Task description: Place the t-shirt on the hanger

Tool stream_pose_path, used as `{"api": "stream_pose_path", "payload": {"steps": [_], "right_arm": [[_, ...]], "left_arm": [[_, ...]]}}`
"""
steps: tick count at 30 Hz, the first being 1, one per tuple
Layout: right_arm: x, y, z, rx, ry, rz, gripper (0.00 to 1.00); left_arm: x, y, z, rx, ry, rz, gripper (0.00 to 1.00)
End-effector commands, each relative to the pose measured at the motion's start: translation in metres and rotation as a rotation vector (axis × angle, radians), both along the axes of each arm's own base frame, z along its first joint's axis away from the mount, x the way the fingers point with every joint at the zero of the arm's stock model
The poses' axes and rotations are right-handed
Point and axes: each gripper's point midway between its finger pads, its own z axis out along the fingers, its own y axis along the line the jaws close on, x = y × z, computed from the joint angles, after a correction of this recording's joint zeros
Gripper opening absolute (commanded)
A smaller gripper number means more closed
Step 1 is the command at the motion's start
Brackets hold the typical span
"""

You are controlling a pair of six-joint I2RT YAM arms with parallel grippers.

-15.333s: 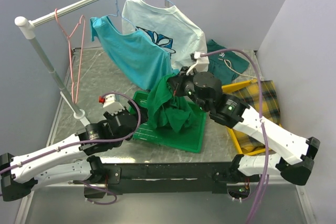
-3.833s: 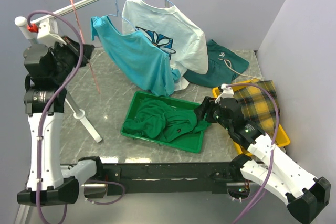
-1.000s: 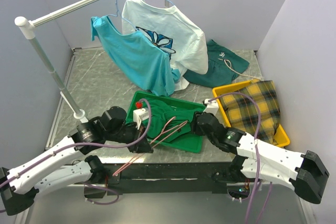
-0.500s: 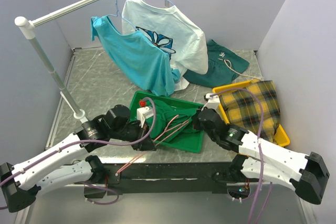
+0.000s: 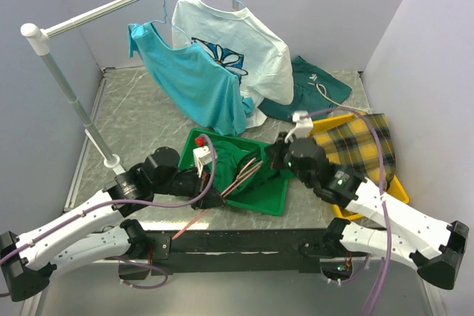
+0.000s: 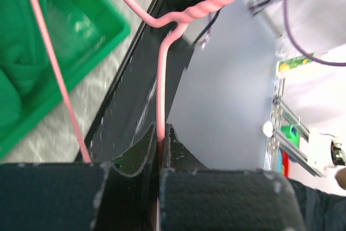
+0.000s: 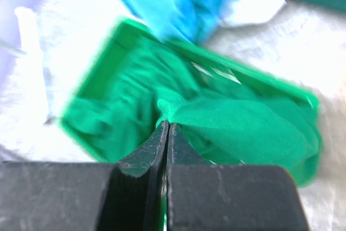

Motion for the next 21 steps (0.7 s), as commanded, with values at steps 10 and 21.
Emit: {"api": "stream_pose_path", "payload": {"steps": [10,21], "right_arm": [[-0.028,0.081,0.148,0.198,-0.148,0.341,0.00],[-0.050,0.049,0.152,0.219,-0.178,0.306,0.00]], "left_arm": [[0.017,-0.014,0.094,-0.434,-0.289,0.055,0.01],[0.062,-0.048,0.096,-0.558,-0.307,0.175,0.01]]}}
